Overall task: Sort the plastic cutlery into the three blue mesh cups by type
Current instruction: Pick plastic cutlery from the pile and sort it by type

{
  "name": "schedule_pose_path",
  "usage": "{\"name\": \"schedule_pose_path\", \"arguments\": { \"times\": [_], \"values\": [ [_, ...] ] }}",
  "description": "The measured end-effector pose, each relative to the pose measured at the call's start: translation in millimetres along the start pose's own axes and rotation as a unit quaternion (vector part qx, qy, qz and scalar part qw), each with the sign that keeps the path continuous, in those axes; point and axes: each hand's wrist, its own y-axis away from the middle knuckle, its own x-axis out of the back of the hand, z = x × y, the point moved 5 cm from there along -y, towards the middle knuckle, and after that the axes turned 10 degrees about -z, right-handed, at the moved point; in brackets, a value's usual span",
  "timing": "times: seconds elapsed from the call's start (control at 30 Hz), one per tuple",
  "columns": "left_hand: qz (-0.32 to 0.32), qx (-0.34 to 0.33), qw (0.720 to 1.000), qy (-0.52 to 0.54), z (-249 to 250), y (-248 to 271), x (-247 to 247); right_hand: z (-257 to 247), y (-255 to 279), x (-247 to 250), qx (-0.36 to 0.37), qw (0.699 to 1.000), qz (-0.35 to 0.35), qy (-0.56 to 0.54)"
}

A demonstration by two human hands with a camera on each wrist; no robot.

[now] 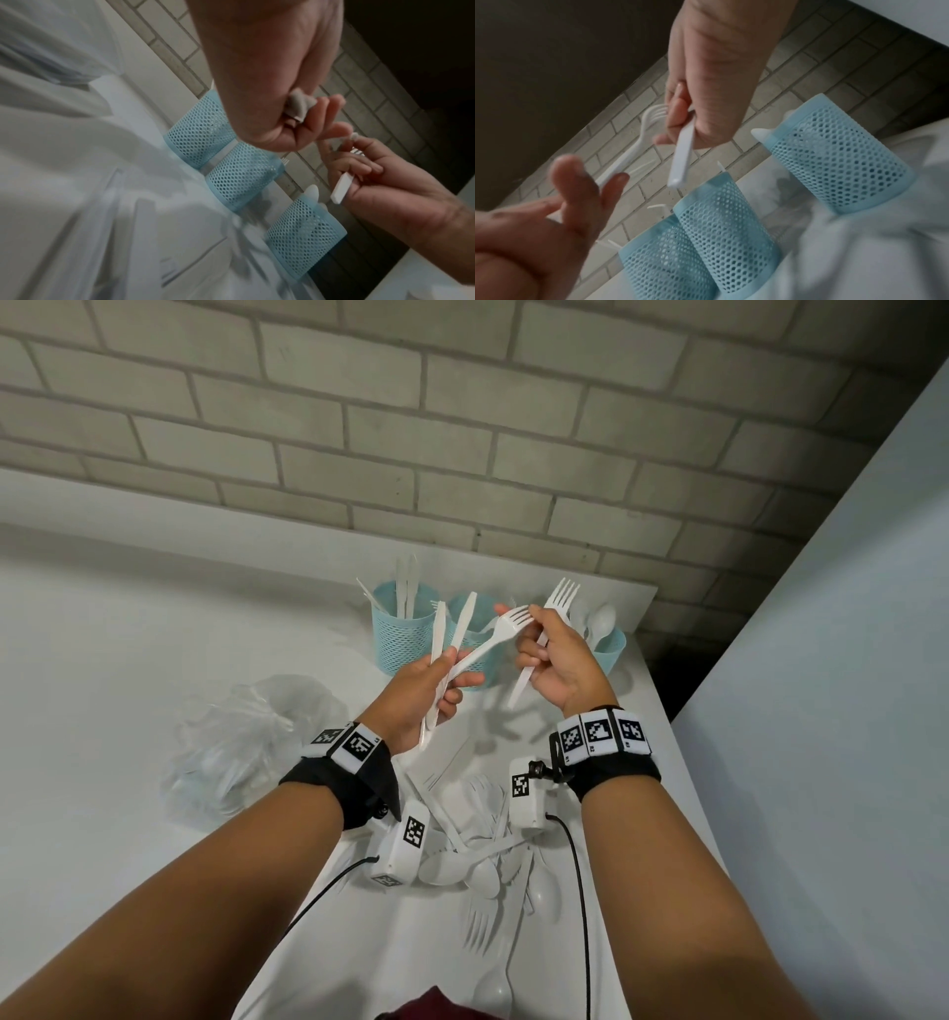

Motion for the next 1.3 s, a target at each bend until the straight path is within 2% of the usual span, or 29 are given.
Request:
{"name": "schedule_pose_path", "arguments": {
  "times": [0.13,0.23,0.33,0.4,0.47,0.53,0.6,0.7,0.87,0.97,1.07,1.17,1.3],
  "values": [
    [0.008,0.028,0.999,0.027,-1.9,0.5,1.9,3.1,2.8,-11.5,0.013,0.995,-0.092,0.025],
    [0.001,0.047,0.998,0.033,-6.2,0.9,0.1,3.0,2.8,-19.1,0.016,0.993,-0.102,0.057],
    [0.009,0.038,0.999,0.036,-7.6,0.5,-0.3,2.2,-0.3,-24.9,0.016,0.989,-0.107,0.105],
    [0.028,0.019,0.999,0.016,-6.3,1.3,1.5,1.0,-5.6,-24.5,0.023,0.983,-0.074,0.167],
    [0.043,-0.007,0.999,-0.019,-3.1,1.8,2.4,-6.3,-11.8,-23.2,0.047,0.969,-0.001,0.243],
    [0.044,-0.029,0.998,-0.037,0.5,0.2,0.9,-20.3,-18.1,-20.9,0.092,0.956,0.076,0.270],
    [0.036,-0.043,0.997,-0.047,4.2,-1.4,-0.6,-35.6,-24.0,-17.0,0.147,0.957,0.129,0.216],
    [0.029,-0.056,0.996,-0.059,10.0,-1.8,-0.5,-52.7,-35.7,-15.6,0.207,0.965,0.132,0.090],
    [0.038,-0.060,0.997,-0.036,11.6,-7.8,7.5,-70.3,-49.3,-14.8,0.284,0.940,0.181,0.059],
    [0.030,-0.048,0.998,0.001,10.3,-10.1,11.6,-61.2,-62.4,-8.3,0.282,0.936,0.206,0.050],
    [0.007,-0.030,0.998,0.055,9.7,-10.3,13.1,-43.0,-75.4,-4.1,0.244,0.945,0.211,0.051],
    [-0.010,-0.020,0.997,0.068,10.7,-10.3,14.1,-25.7,-84.3,-3.0,0.205,0.955,0.189,0.102],
    [-0.020,-0.010,0.996,0.084,11.9,-9.7,13.9,-17.9,-85.9,-4.5,0.174,0.954,0.169,0.177]
  ]
}}
